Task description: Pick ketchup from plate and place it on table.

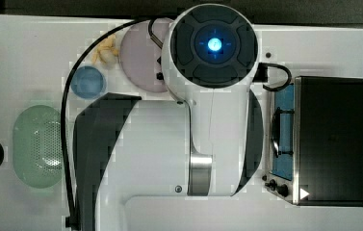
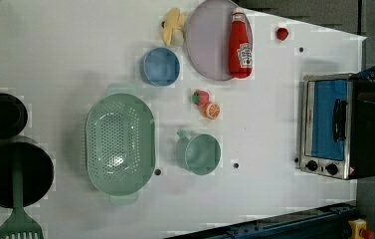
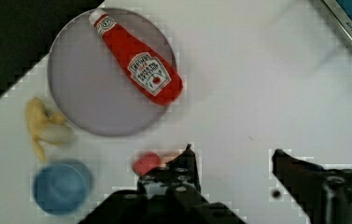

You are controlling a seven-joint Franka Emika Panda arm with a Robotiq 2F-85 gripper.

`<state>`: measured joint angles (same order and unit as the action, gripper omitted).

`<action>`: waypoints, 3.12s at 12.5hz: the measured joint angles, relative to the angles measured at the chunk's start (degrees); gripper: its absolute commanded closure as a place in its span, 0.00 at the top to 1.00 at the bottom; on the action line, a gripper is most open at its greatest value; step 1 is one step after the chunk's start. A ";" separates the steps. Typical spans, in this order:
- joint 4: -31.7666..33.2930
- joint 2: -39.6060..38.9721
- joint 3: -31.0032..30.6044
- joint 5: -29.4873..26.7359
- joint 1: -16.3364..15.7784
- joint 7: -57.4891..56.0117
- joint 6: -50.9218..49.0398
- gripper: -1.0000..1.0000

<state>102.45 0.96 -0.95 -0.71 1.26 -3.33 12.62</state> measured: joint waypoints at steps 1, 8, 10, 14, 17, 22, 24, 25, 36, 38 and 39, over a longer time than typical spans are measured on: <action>3.75 2.90 -1.32 -0.10 1.58 0.00 -2.80 0.79; 6.60 10.35 -3.08 -0.28 3.70 0.00 -6.20 1.00; 6.66 9.65 -3.12 -0.11 3.76 -0.01 -5.30 1.00; 6.60 4.37 -3.80 0.21 4.02 -0.40 -1.11 1.00; 6.15 -2.87 -4.91 0.24 4.01 -2.09 4.86 1.00; 4.70 -13.21 -5.38 -0.21 3.64 -10.82 10.67 1.00; 3.69 -17.23 -5.33 0.03 3.75 -15.05 12.25 1.00; 3.64 -18.79 -5.21 0.03 3.66 -17.85 12.71 1.00; -7.95 -36.94 -5.15 0.21 2.26 -31.53 20.33 1.00; -9.23 -40.32 -5.40 0.24 2.20 -32.57 24.39 1.00; -9.46 -41.66 -5.33 0.27 2.07 -32.85 26.96 1.00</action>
<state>92.99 -40.71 -6.28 -0.44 3.32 -36.17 39.59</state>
